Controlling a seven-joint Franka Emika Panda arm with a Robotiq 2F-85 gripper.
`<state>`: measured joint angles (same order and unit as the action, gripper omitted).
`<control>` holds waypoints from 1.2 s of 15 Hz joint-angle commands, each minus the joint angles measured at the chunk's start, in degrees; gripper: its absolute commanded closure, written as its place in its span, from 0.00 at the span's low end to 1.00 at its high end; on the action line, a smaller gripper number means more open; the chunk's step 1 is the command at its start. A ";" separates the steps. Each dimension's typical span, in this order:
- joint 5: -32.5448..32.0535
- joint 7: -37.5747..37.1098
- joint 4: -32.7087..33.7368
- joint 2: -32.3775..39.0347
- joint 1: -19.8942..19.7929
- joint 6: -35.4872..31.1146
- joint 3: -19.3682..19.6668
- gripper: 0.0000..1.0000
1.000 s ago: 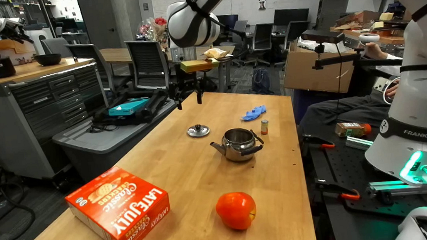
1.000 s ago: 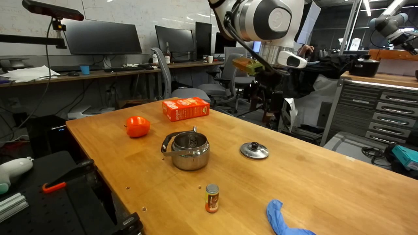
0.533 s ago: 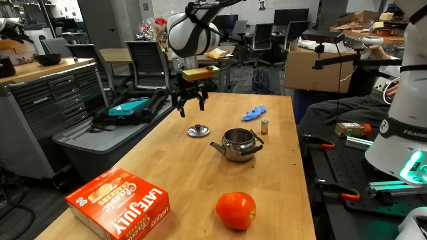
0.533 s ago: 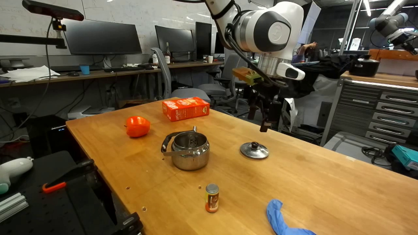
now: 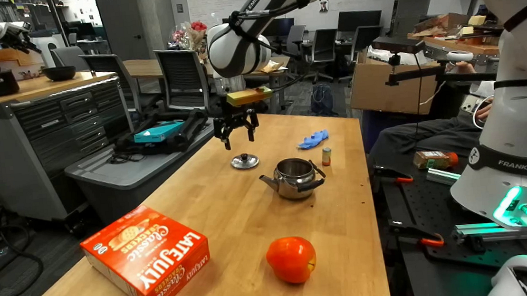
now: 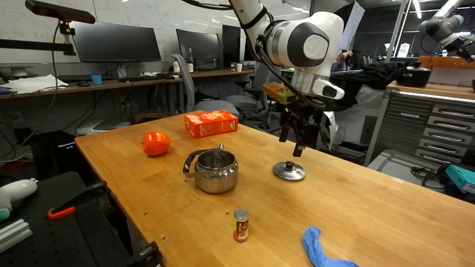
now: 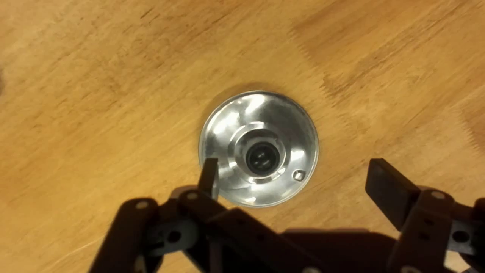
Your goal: Take the lid and cover the teapot
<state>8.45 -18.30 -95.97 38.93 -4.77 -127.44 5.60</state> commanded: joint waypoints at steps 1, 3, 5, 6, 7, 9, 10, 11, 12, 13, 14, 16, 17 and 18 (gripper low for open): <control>1.98 1.68 3.39 2.47 -1.52 1.24 -0.77 0.00; 2.27 1.82 4.55 3.54 -1.97 1.69 -0.73 0.00; 2.50 1.92 5.84 4.81 -2.26 2.34 -0.73 0.00; 2.52 1.92 6.50 5.45 -2.37 2.58 -0.74 0.00; 2.50 1.78 6.75 5.88 -2.33 2.45 -0.73 0.00; 2.37 1.78 7.64 6.81 -2.30 2.91 -0.77 0.00; 2.27 1.82 8.06 7.25 -2.29 3.18 -0.76 0.00; 2.24 2.07 8.72 7.69 -2.42 3.76 -0.83 0.00; 2.14 2.20 9.11 7.98 -2.38 4.21 -0.87 0.00; 2.11 2.46 9.32 8.07 -2.41 4.59 -0.93 0.08; 2.09 2.66 9.54 8.13 -2.38 4.87 -0.96 0.21; 2.28 3.24 9.15 7.63 -2.49 4.82 -1.14 0.42; 2.36 3.50 8.87 7.34 -2.54 4.60 -1.22 0.51; 2.37 3.72 8.68 7.13 -2.55 4.45 -1.26 0.58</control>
<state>9.58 -16.49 -89.27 45.69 -6.26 -124.73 5.21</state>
